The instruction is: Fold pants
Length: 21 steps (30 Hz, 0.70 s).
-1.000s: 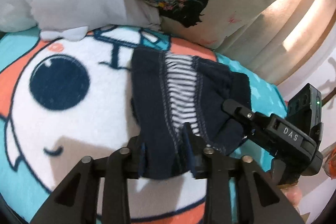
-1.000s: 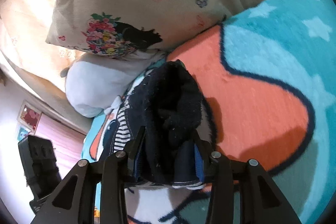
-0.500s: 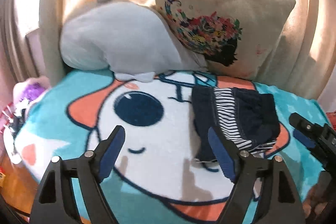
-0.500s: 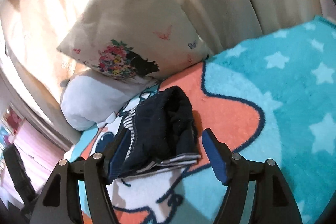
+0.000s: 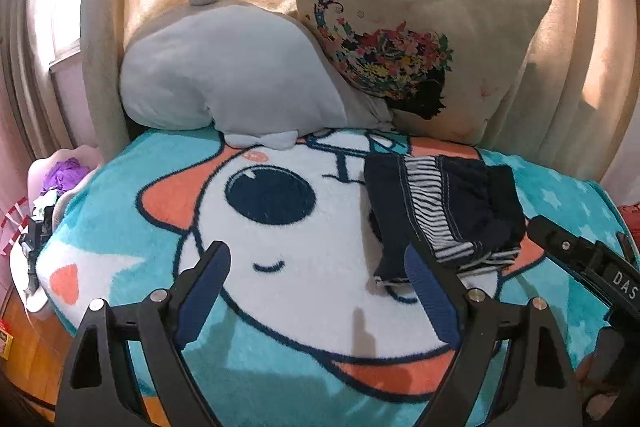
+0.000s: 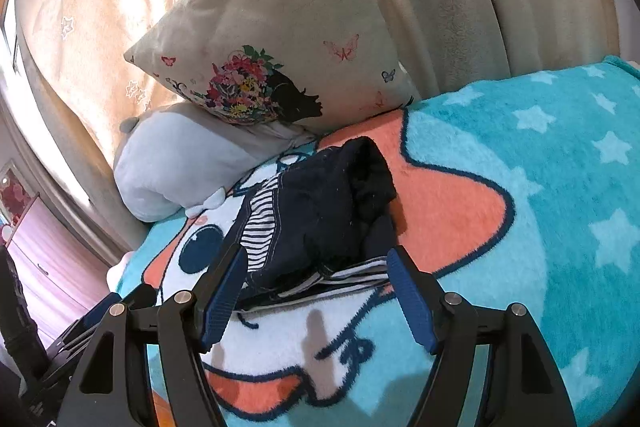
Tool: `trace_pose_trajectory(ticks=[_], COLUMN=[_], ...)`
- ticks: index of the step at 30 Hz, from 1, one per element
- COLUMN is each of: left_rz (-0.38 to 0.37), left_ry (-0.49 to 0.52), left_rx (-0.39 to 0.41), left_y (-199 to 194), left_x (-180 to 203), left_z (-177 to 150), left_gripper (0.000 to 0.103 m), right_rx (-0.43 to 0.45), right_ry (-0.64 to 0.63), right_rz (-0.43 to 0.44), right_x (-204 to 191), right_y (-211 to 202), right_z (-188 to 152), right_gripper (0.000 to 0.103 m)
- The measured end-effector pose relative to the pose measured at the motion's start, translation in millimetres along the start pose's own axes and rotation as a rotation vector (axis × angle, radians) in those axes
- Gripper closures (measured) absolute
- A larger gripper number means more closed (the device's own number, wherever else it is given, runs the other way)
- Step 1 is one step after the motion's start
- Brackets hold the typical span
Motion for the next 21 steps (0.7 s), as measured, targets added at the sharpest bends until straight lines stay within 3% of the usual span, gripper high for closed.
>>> trace_pose_trajectory(ticks=[7,21], left_rz=[-0.048,-0.06], left_ry=[-0.006,-0.003], left_rx=[-0.035,-0.066], left_y=[0,7], left_x=[4,8], left_z=[-6,-11], left_gripper=[0.015,0.015], right_rx=[0.004,-0.002], right_ry=[0.002,0.036], right_rz=[-0.017,-0.043], right_x=[1,16], right_y=[-2,1], right_z=[-1,-4], right_gripper=[0.026,0.025])
Point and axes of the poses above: each gripper's, at about its wrist camera, not at the fingertips, and y roughly the way its jaws point, x to its right, z to its top, the point moved 6 cm from there along y, roughly the way its jaws point, and after that the axes turned 14 degrees about z, right-handed, at the moved point
